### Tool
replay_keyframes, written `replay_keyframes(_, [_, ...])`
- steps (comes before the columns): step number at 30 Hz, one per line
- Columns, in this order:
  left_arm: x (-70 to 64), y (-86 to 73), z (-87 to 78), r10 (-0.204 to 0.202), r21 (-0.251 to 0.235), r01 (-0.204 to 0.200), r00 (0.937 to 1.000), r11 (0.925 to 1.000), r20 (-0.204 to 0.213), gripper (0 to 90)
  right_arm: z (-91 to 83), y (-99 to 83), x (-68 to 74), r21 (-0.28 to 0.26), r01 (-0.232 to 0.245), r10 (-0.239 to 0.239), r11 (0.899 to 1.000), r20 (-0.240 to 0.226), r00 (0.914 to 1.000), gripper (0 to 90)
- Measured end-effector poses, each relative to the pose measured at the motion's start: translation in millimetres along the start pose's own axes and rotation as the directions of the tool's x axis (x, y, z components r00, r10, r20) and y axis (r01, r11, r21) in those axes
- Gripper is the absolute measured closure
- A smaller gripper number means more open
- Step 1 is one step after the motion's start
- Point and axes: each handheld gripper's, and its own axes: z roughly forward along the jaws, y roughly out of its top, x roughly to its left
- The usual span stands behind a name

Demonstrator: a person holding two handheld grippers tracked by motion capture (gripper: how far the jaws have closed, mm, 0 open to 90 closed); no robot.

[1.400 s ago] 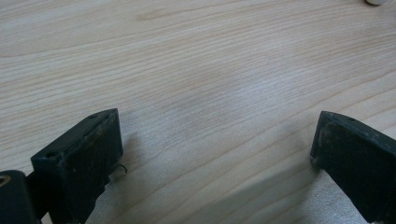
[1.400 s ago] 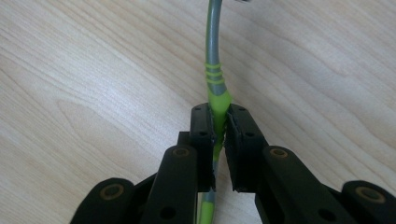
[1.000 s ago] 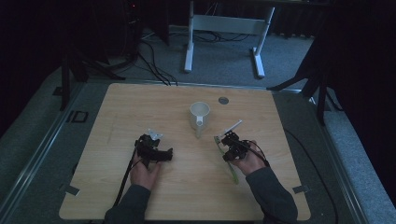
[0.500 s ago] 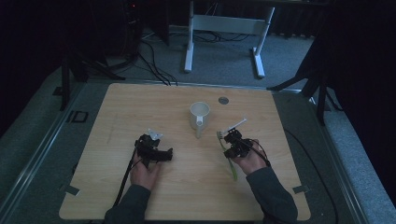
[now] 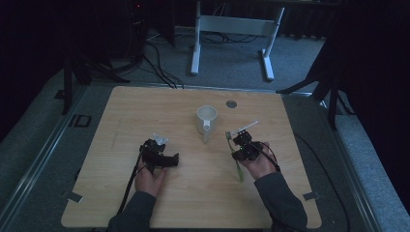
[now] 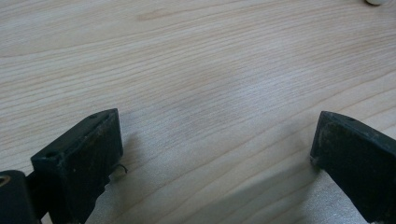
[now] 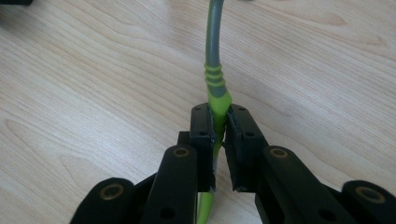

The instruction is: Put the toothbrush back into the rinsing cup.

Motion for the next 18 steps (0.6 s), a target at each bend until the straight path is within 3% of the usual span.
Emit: replay_keyframes(18, [0.0,0.0,0.0,0.000,0.000,0.000,1.0000,1.0000,0.000,2.4,-5.8,5.9,3.1,-0.078,-0.002,0.002,0.997,-0.005,1.0000,81.5])
